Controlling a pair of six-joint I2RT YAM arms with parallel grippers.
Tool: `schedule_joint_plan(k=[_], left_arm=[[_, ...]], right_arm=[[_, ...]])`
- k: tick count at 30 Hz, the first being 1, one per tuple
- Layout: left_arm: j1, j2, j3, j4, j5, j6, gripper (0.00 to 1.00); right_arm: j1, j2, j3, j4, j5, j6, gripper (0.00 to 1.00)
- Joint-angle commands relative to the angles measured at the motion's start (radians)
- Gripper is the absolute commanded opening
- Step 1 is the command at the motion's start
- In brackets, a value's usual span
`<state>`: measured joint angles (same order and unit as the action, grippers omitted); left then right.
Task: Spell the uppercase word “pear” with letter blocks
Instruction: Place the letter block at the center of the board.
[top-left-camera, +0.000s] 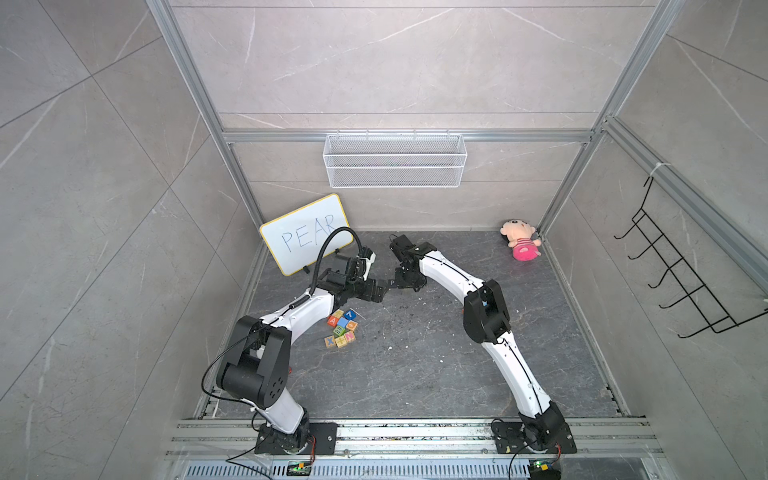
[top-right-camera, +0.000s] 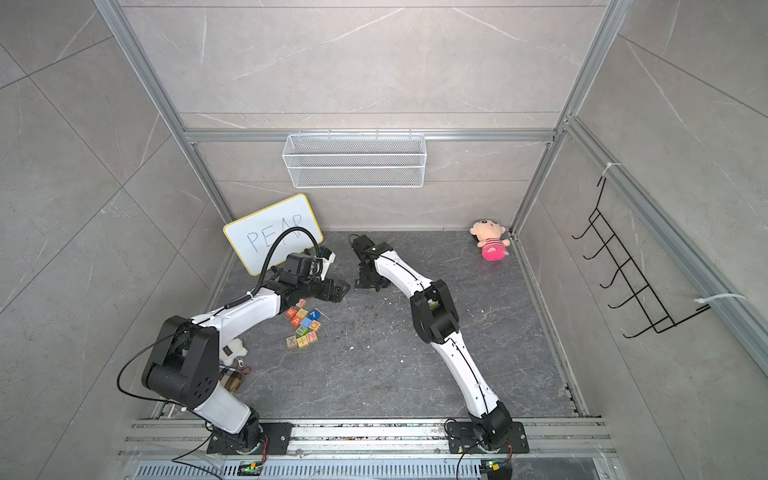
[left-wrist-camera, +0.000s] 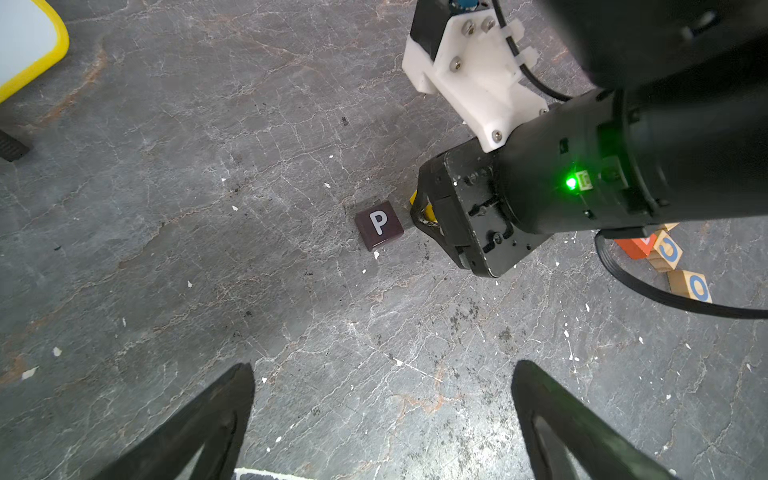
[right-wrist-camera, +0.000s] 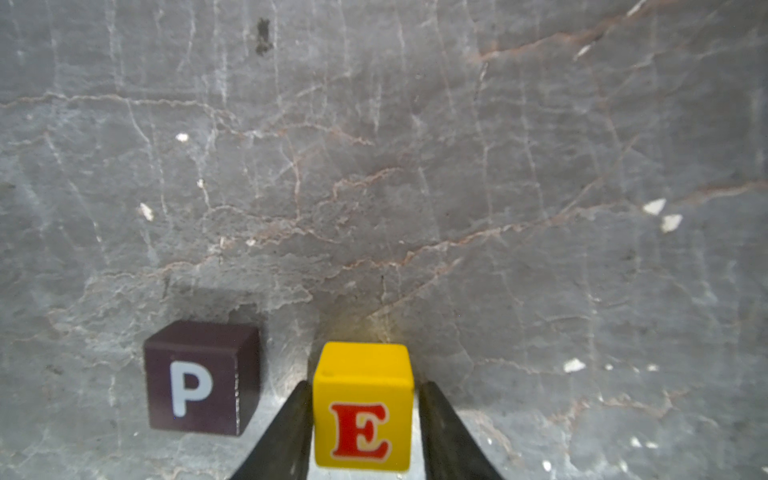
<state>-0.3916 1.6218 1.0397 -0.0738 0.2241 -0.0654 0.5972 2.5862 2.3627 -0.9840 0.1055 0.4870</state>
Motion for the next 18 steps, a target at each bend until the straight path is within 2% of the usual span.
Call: schedule_joint_plan(k=[1, 6, 14, 18], left_arm=[[0.006, -0.029, 0.042, 0.015, 0.032, -0.014, 1.00], [0.005, -0.036, 0.064, -0.011, 0.040, -0.015, 1.00], [-0.008, -0.074, 0.079, -0.026, 0.047, -0.030, 1.00], [-0.031, -0.109, 0.089, -0.048, 0.050, -0.027, 1.00]], right_arm=[[0.007, -0.013, 0.014, -0.045, 0.001, 0.010, 0.46], [0.006, -0.117, -0.057, 0.003, -0.021, 0.006, 0.49], [0.007, -0.243, -0.173, 0.053, -0.030, -0.004, 0.49], [0.008, -0.355, -0.308, 0.126, -0.035, -0.027, 0.49]])
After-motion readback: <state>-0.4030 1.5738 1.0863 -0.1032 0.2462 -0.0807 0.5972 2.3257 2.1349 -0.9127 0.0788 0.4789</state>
